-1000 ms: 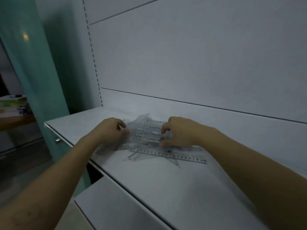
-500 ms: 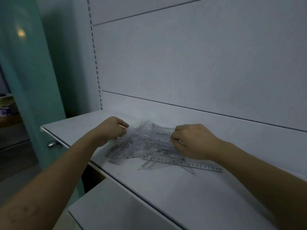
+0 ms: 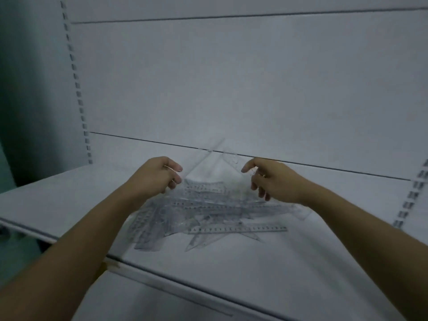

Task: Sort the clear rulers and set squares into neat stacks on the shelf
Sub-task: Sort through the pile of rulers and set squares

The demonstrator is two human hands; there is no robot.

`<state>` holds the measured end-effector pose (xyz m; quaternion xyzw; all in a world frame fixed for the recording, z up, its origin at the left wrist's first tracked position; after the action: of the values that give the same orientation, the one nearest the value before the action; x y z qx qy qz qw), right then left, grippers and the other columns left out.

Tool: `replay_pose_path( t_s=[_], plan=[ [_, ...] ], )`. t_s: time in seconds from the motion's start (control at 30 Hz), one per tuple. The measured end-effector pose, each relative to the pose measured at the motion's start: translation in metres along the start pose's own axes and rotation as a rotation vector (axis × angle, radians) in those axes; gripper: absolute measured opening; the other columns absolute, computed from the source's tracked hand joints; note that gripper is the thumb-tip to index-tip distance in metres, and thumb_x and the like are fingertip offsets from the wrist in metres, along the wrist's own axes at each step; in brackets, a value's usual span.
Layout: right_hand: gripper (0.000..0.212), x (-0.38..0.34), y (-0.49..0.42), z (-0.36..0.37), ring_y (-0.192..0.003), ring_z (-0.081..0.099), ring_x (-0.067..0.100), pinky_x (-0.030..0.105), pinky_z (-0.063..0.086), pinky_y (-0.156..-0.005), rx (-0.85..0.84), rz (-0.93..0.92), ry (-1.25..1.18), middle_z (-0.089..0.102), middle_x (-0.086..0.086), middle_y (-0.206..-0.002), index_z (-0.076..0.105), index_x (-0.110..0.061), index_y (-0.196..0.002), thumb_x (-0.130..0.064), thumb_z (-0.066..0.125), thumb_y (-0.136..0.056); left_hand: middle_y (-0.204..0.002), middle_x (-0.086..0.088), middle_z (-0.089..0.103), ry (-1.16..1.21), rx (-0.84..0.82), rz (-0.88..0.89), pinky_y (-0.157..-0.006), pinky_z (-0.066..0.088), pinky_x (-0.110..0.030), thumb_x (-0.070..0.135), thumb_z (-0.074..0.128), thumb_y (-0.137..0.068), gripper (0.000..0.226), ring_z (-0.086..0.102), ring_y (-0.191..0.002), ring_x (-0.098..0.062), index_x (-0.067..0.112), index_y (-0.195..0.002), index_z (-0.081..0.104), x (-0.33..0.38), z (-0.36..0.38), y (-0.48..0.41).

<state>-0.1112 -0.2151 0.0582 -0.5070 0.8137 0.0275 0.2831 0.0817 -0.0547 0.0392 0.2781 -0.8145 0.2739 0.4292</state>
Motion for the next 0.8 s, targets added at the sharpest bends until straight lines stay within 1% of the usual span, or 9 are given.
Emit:
replay_pose_path(
  t_s=[0.03,0.1,0.17,0.23,0.3,0.37,0.47,0.6,0.8],
  plan=[
    [0.024,0.007,0.009,-0.005,-0.067,0.069,0.020,0.037,0.060,-0.064,0.002,0.029,0.003,0.067,0.003,-0.089,0.055,-0.026,-0.114,-0.015,0.038,-0.101,-0.086,-0.010,0.068,-0.011,-0.040,0.023,-0.061,0.044,-0.030,0.003,0.047,-0.090,0.021,0.059,-0.069,-0.019,0.013,-0.097,0.064,0.007,0.013,-0.002],
    [0.024,0.025,0.030,-0.016,-0.061,0.067,0.011,0.032,0.059,-0.060,0.015,0.085,0.085,0.067,0.001,-0.088,0.055,-0.031,-0.115,-0.021,0.037,-0.103,-0.085,-0.009,0.065,-0.048,-0.107,0.091,-0.058,0.040,-0.027,0.014,0.050,-0.093,0.015,0.054,-0.066,-0.019,0.017,-0.096,0.064,0.022,0.040,-0.005],
    [0.026,0.044,0.054,-0.029,-0.057,0.059,-0.005,0.019,0.048,-0.057,0.041,0.138,0.232,0.067,-0.006,-0.085,0.054,-0.035,-0.118,-0.029,0.033,-0.103,-0.088,-0.002,0.062,-0.149,-0.173,0.186,-0.061,0.039,-0.027,0.039,0.049,-0.097,0.025,0.056,-0.072,-0.015,0.018,-0.099,0.062,0.043,0.068,-0.003],
    [0.031,0.061,0.080,-0.043,-0.064,0.055,-0.013,0.017,0.040,-0.062,0.059,0.195,0.303,0.063,-0.011,-0.087,0.053,-0.033,-0.122,-0.036,0.028,-0.103,-0.087,0.002,0.061,-0.208,-0.234,0.284,-0.064,0.041,-0.028,0.050,0.050,-0.093,0.034,0.056,-0.074,-0.011,0.020,-0.101,0.063,0.063,0.094,0.004],
    [0.040,0.074,0.105,-0.056,-0.085,0.058,-0.003,0.023,0.043,-0.077,0.067,0.244,0.345,0.063,-0.007,-0.100,0.051,-0.028,-0.129,-0.041,0.025,-0.102,-0.087,-0.002,0.065,-0.204,-0.276,0.358,-0.066,0.043,-0.027,0.046,0.056,-0.090,0.031,0.058,-0.075,-0.015,0.020,-0.101,0.067,0.083,0.115,0.013],
    [0.044,0.088,0.130,-0.072,-0.102,0.055,0.016,0.032,0.042,-0.089,0.083,0.294,0.410,0.057,0.000,-0.113,0.048,-0.024,-0.135,-0.042,0.026,-0.102,-0.090,-0.004,0.067,-0.203,-0.311,0.400,-0.067,0.044,-0.025,0.043,0.061,-0.088,0.028,0.062,-0.080,-0.019,0.022,-0.104,0.069,0.098,0.135,0.021],
    [0.047,0.107,0.169,-0.098,-0.101,0.050,0.017,0.031,0.041,-0.092,0.140,0.359,0.495,0.047,0.001,-0.119,0.037,-0.025,-0.146,-0.040,0.036,-0.101,-0.089,0.006,0.065,-0.193,-0.367,0.470,-0.071,0.043,-0.016,0.038,0.068,-0.084,0.035,0.063,-0.083,-0.011,0.023,-0.116,0.066,0.123,0.165,0.037],
    [0.055,0.124,0.222,-0.132,-0.088,0.048,0.010,0.022,0.038,-0.081,0.244,0.376,0.503,0.050,-0.005,-0.116,0.033,-0.027,-0.146,-0.035,0.053,-0.096,-0.085,0.010,0.063,-0.216,-0.385,0.579,-0.063,0.038,-0.009,0.033,0.074,-0.080,0.040,0.057,-0.071,-0.002,0.024,-0.118,0.065,0.163,0.204,0.064],
    [0.038,0.167,0.314,-0.185,-0.091,0.057,0.009,0.023,0.047,-0.083,0.281,0.412,0.477,0.061,-0.004,-0.114,0.056,-0.023,-0.126,-0.027,0.066,-0.089,-0.079,0.006,0.058,-0.273,-0.430,0.624,-0.057,0.035,-0.015,0.034,0.071,-0.083,0.043,0.052,-0.068,-0.004,0.027,-0.124,0.060,0.220,0.290,0.119]
  ],
)
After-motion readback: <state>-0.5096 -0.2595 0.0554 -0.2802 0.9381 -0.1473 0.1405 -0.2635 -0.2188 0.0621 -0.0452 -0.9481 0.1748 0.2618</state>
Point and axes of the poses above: each hand's wrist, its own y-axis away from the middle knuckle, its own z-axis out of the palm, x = y × z, the point moved 10 cm from there along -y, towards the middle knuckle
